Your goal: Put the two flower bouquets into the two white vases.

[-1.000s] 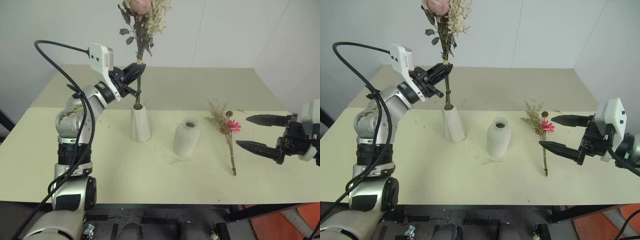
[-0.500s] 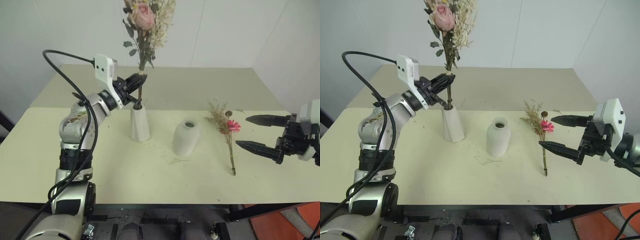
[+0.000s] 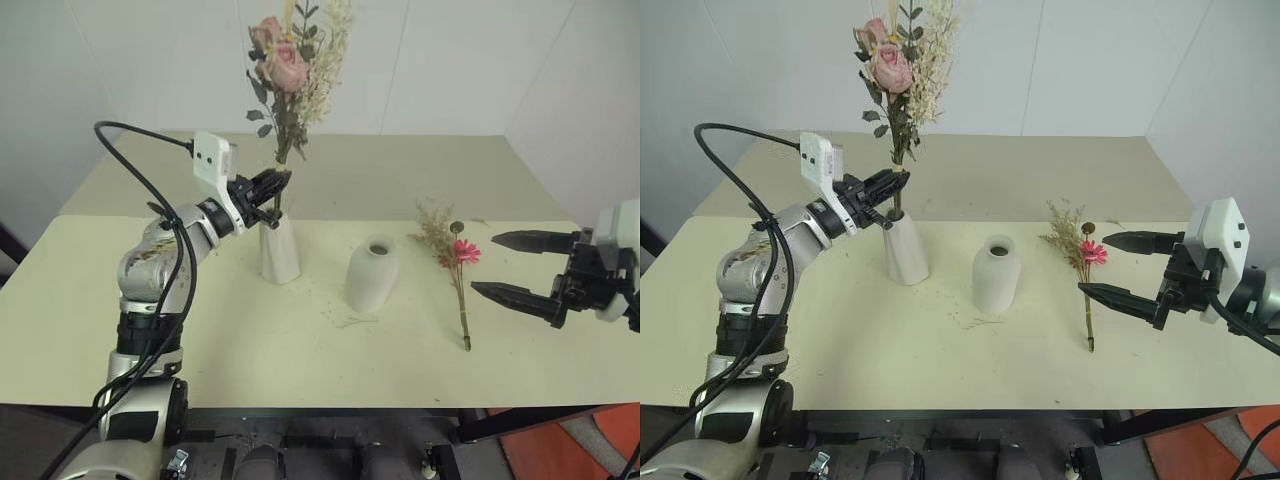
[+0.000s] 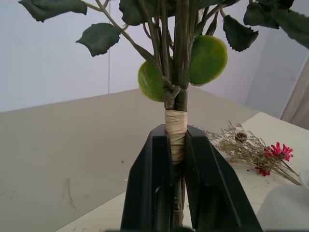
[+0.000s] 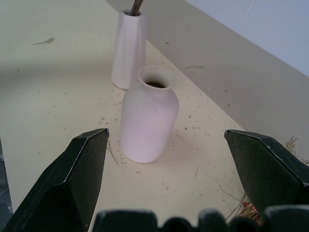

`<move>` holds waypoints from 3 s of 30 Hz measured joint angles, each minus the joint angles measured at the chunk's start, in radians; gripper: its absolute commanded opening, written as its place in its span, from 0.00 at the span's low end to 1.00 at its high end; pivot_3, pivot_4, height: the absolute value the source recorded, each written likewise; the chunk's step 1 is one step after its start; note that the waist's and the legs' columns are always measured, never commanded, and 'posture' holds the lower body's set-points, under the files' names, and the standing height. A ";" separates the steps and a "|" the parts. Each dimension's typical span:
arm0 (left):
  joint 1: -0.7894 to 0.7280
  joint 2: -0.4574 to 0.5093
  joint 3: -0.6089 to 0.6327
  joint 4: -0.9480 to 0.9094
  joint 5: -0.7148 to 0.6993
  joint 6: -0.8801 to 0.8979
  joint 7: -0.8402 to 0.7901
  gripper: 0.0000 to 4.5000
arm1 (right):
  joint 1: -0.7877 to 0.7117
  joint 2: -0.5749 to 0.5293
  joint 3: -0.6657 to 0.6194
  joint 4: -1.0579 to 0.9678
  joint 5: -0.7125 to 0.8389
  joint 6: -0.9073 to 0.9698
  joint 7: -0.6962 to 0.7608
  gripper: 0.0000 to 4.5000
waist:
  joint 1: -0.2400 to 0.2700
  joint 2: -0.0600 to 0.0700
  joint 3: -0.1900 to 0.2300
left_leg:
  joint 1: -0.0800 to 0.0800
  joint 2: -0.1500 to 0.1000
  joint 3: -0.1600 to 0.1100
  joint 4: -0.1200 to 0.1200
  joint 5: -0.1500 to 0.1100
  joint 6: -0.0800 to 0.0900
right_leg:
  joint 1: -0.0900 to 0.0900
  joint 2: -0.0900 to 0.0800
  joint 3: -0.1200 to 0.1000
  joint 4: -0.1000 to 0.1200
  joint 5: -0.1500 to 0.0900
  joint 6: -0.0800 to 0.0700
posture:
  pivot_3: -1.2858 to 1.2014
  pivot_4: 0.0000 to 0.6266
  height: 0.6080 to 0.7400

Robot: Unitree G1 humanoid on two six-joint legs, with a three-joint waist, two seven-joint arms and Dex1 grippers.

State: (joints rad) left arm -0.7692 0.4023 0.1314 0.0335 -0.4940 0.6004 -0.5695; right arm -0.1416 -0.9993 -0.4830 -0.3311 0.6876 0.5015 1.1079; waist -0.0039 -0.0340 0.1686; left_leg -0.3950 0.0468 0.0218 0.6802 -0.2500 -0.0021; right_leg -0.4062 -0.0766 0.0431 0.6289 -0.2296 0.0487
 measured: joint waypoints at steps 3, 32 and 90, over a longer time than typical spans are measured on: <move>0.010 0.000 -0.001 -0.004 0.001 0.010 0.004 0.02 | -0.001 0.000 0.001 0.004 0.000 -0.003 0.001 1.00 | 0.000 0.000 0.000 | 0.000 0.000 0.000 0.000 0.000 0.000 | 0.000 0.000 0.000 0.000 0.000 0.000 | 0.52 0.24 1.00; 0.170 0.229 0.018 -0.226 -0.046 0.110 -0.098 0.99 | 0.003 0.000 0.025 0.018 -0.022 -0.019 -0.002 1.00 | -0.011 0.000 0.000 | 0.001 0.001 0.000 -0.001 0.000 0.000 | 0.000 0.000 0.000 0.000 0.000 0.000 | 0.52 0.24 1.00; 0.343 0.490 0.105 -0.391 -0.289 -0.025 -0.628 1.00 | -0.684 0.274 0.405 0.621 -0.393 0.847 -0.659 0.00 | -0.008 0.001 0.000 | -0.013 0.002 0.003 -0.001 0.000 0.000 | -0.017 0.001 0.001 0.002 0.000 -0.002 | 0.52 0.24 1.00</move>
State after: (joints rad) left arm -0.4262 0.8921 0.2363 -0.3576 -0.7825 0.5756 -1.1972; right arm -0.8254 -0.7255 -0.0783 0.2902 0.2951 1.3489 0.4493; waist -0.0124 -0.0332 0.1688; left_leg -0.4075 0.0486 0.0244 0.6791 -0.2498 -0.0019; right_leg -0.4232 -0.0754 0.0446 0.6314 -0.2296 0.0465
